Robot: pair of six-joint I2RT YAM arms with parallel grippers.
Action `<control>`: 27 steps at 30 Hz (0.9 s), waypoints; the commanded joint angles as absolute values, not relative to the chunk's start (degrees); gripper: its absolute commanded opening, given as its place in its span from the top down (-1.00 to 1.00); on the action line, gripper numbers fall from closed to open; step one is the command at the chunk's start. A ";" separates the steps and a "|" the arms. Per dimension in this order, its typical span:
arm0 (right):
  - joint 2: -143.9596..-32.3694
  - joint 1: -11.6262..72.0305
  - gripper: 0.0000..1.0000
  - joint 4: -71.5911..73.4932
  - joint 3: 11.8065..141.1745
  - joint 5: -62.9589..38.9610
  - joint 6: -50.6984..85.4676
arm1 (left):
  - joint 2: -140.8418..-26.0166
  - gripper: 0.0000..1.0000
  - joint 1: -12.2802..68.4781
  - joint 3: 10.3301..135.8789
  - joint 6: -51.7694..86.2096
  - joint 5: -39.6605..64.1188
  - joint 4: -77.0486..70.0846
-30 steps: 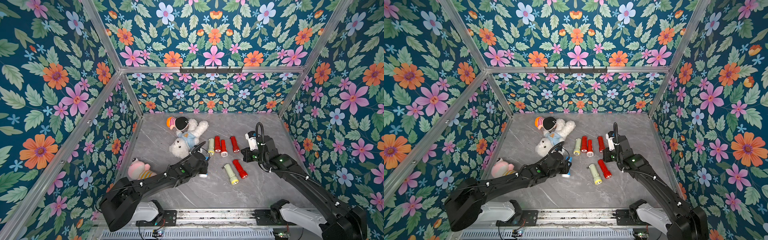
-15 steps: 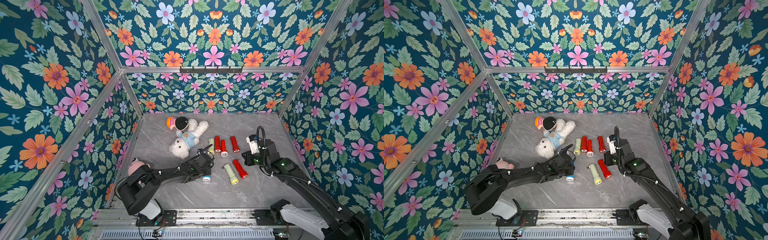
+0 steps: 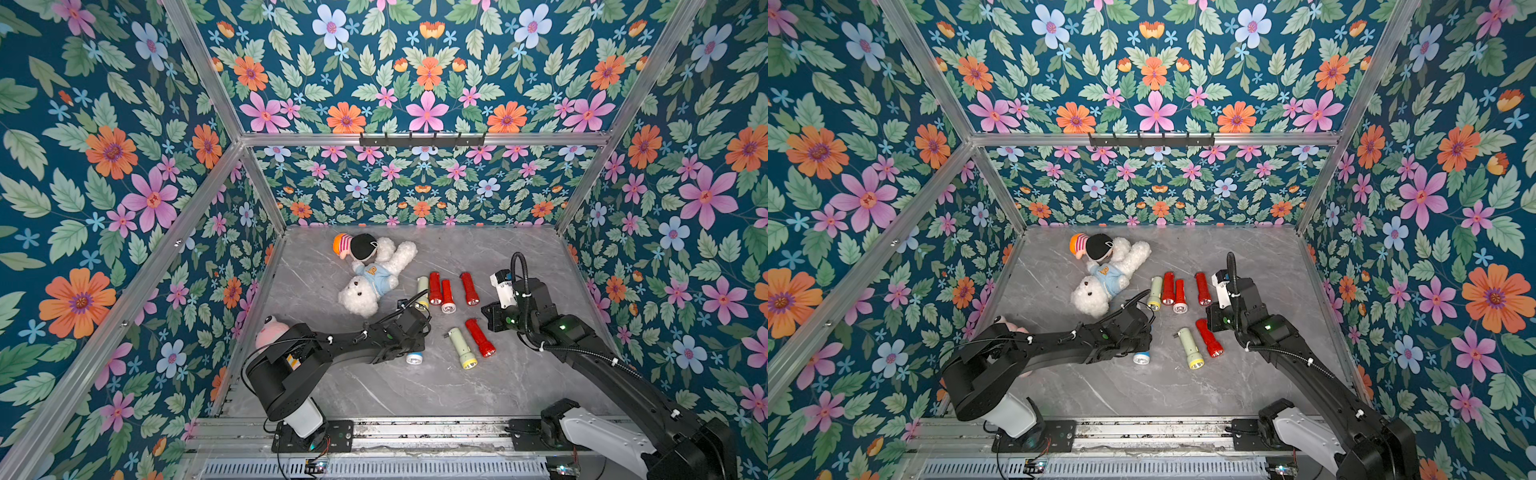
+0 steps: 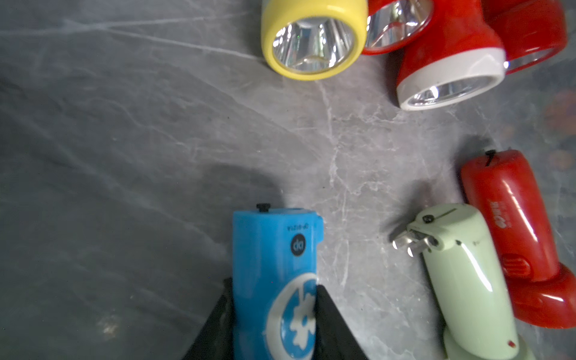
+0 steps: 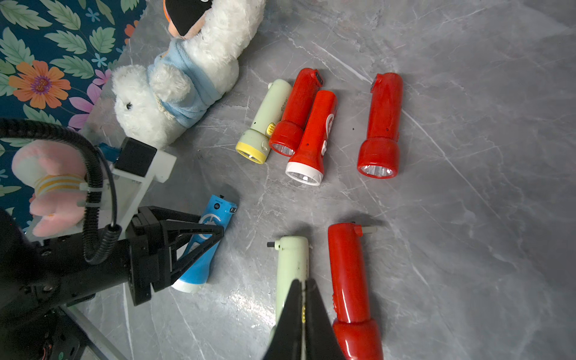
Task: Close the plug at the bottom of the flashlight
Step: Place the flashlight at the center of the board.
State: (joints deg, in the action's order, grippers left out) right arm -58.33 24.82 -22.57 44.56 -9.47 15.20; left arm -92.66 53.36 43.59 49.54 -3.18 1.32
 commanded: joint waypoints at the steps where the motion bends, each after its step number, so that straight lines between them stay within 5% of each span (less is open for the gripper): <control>1: -58.18 24.87 0.82 -21.62 44.56 -9.33 15.12 | -93.16 0.32 53.36 44.03 50.01 -3.34 2.21; 11: -58.36 24.87 0.79 -21.62 44.60 -9.14 15.12 | -92.73 -0.23 53.35 45.18 49.76 -4.08 4.99; 24: -58.02 24.87 0.73 -22.71 44.93 -6.17 15.27 | -83.23 -0.25 55.30 53.55 48.43 -9.67 16.10; 27: -57.45 24.64 0.58 -23.99 44.92 -1.44 16.54 | -86.43 -0.25 58.96 57.12 49.13 -9.14 16.43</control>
